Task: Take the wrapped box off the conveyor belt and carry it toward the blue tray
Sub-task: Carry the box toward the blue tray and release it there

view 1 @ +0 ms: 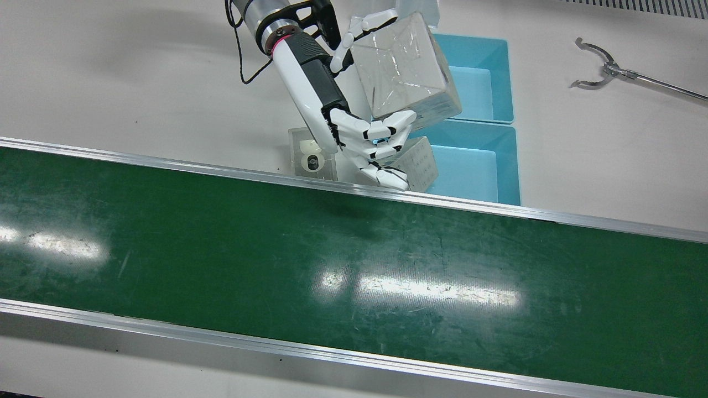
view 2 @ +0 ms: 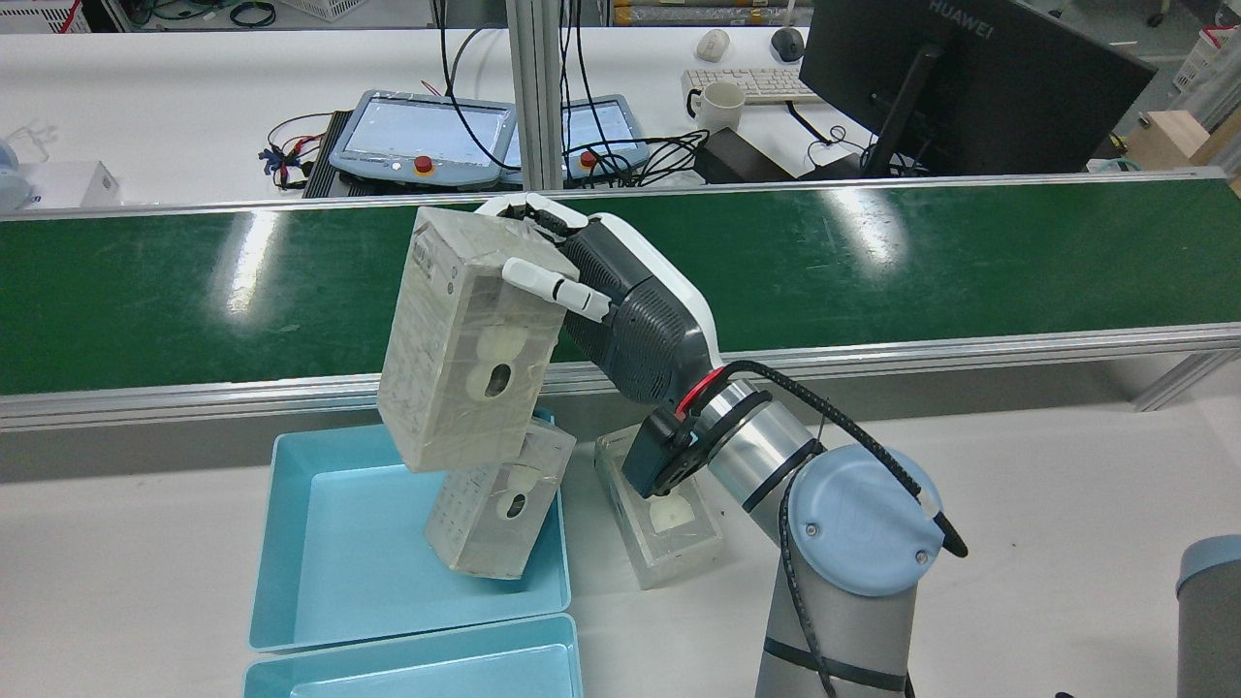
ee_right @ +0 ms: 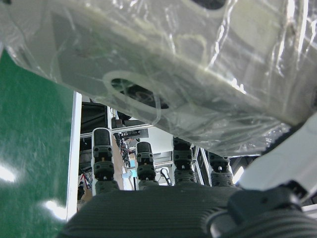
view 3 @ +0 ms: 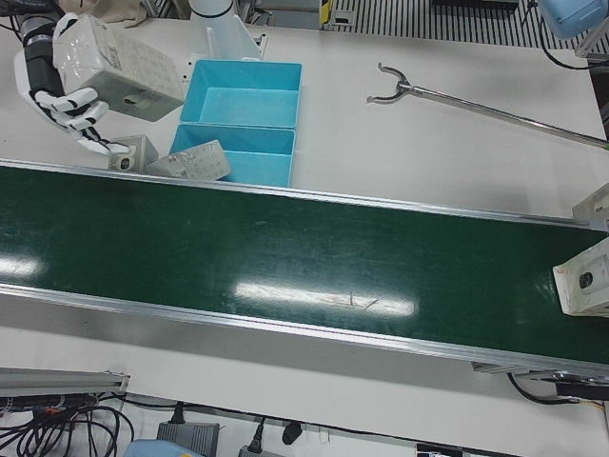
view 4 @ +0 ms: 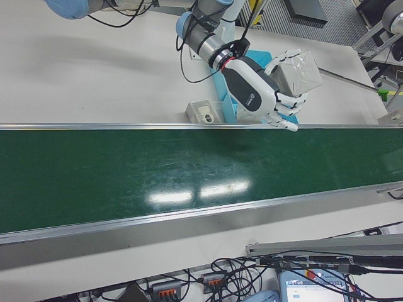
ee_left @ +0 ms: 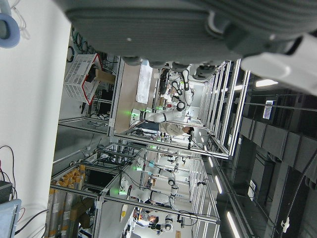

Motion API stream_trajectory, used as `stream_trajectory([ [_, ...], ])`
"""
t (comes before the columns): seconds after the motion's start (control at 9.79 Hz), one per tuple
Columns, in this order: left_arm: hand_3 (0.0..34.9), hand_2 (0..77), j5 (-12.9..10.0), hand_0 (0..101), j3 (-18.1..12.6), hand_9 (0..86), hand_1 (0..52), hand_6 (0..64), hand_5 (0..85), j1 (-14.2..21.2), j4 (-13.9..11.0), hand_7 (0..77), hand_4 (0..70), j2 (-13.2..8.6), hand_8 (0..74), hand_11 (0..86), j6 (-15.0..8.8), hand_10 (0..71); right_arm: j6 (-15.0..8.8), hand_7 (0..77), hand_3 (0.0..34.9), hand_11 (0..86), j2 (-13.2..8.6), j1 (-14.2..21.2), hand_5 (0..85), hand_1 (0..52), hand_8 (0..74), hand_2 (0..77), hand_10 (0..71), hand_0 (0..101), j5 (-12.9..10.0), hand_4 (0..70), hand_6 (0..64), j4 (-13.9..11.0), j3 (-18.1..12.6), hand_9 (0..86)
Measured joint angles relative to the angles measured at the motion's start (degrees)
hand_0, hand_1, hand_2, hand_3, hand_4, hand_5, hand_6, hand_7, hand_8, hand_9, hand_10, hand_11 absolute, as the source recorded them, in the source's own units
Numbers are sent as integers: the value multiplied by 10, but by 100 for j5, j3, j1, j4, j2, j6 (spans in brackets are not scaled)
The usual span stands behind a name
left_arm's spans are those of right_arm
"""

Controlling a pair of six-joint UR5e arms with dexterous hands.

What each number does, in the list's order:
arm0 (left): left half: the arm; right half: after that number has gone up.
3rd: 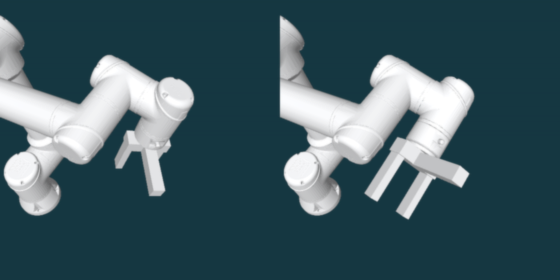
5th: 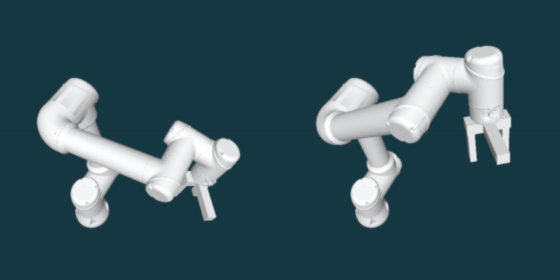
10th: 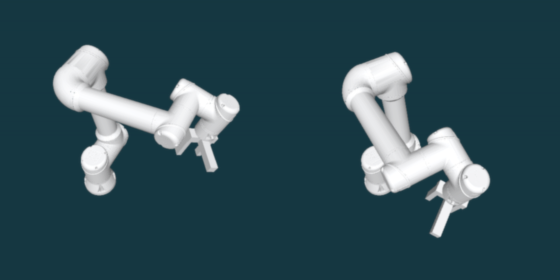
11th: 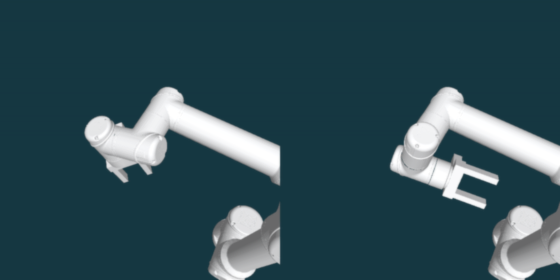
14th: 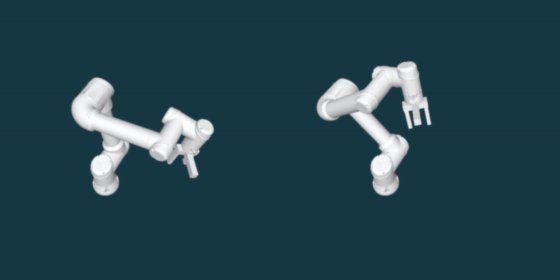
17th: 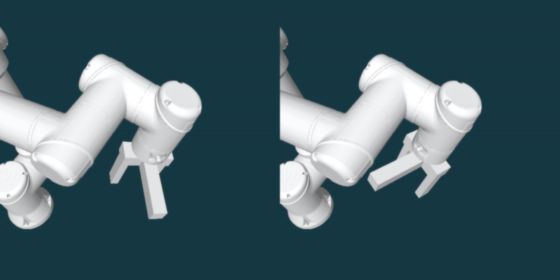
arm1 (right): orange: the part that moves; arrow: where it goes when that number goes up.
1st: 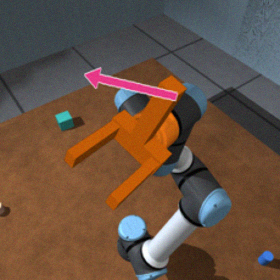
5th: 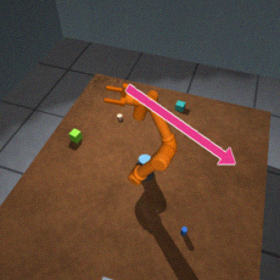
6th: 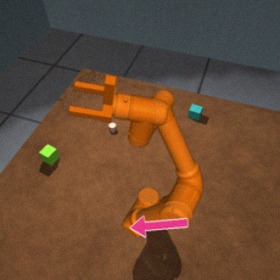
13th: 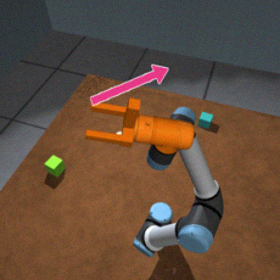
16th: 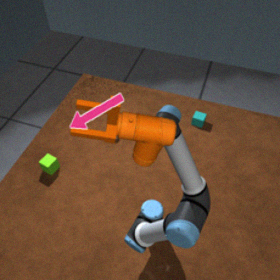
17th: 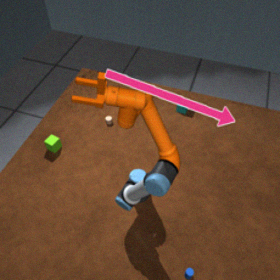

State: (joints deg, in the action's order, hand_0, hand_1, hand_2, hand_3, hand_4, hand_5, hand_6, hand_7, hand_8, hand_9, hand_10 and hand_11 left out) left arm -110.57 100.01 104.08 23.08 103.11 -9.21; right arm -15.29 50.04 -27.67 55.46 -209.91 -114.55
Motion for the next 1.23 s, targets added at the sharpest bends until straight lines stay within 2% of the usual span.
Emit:
stream_trajectory([
  [0.2, 0, 11, 0, 0, 0, 0, 0, 0, 5, 0, 0, 5, 0, 0, 5, 0, 0, 5, -176, 480, 207, 218, -51, 436, 398, 38, 76, 251, 164, 453, -197, 262, 169, -5, -2, 180],
  [0.31, 0, 11, 0, 0, 0, 0, 0, 0, 5, 0, 0, 5, 0, 0, 5, 0, 0, 5, -273, 322, 265, 136, -65, 647, 398, 38, 0, 251, 87, 449, -274, 256, 60, -3, 4, 33],
  [0.41, 0, 11, 0, 0, 0, 0, 0, 0, 5, 0, 0, 5, 0, 0, 5, 0, 0, 5, -359, 322, 265, 136, -95, 786, 398, 38, 0, 251, 87, 449, -309, 256, 60, -3, 7, 33],
  [0.51, 0, 11, 0, 0, 0, 0, 0, 0, 5, 0, 0, 5, 0, 0, 5, 0, 0, 5, -420, 196, 297, 87, -127, 870, 251, 38, 0, 251, 44, 467, -327, 295, 16, -4, 7, 22],
  [0.72, 0, 5, 0, 0, 0, 0, 0, 0, 5, 0, 0, 5, 0, 0, 5, 0, 0, 5, -464, 196, 297, 87, -151, 925, 251, 38, 0, 251, 44, 467, -339, 295, 16, -6, 9, 22],
  [0.82, 0, 5, 0, 0, 0, 0, 0, 0, 5, 0, 0, 5, 0, 0, 5, 0, 0, 5, -470, 202, 296, 76, -150, 933, 262, 142, 0, 278, 49, 481, -341, 278, 16, -6, 10, 22],
  [1.02, 0, 5, 0, 0, 0, 0, 0, 0, 5, 0, 0, 5, 0, 0, 5, 0, 0, 0, -474, 202, 295, 76, -131, 937, 256, 131, 0, 262, 49, 464, -333, 267, 16, -6, 11, 22],
  [1.12, 0, 11, 0, 0, 0, 0, 0, 0, 5, 0, 0, 5, 0, 0, 5, 0, 0, 5, -473, 202, 305, 60, -119, 938, 202, 136, 0, 213, 33, 468, -323, 240, 16, -8, 10, 22],
  [1.23, 0, 11, 0, 0, 0, 0, 0, 0, 5, 0, 0, 5, 0, 0, 5, 0, 0, 5, -467, 202, 305, 60, -109, 937, 202, 136, 0, 213, 33, 468, -315, 240, 16, -14, -5, 22],
])
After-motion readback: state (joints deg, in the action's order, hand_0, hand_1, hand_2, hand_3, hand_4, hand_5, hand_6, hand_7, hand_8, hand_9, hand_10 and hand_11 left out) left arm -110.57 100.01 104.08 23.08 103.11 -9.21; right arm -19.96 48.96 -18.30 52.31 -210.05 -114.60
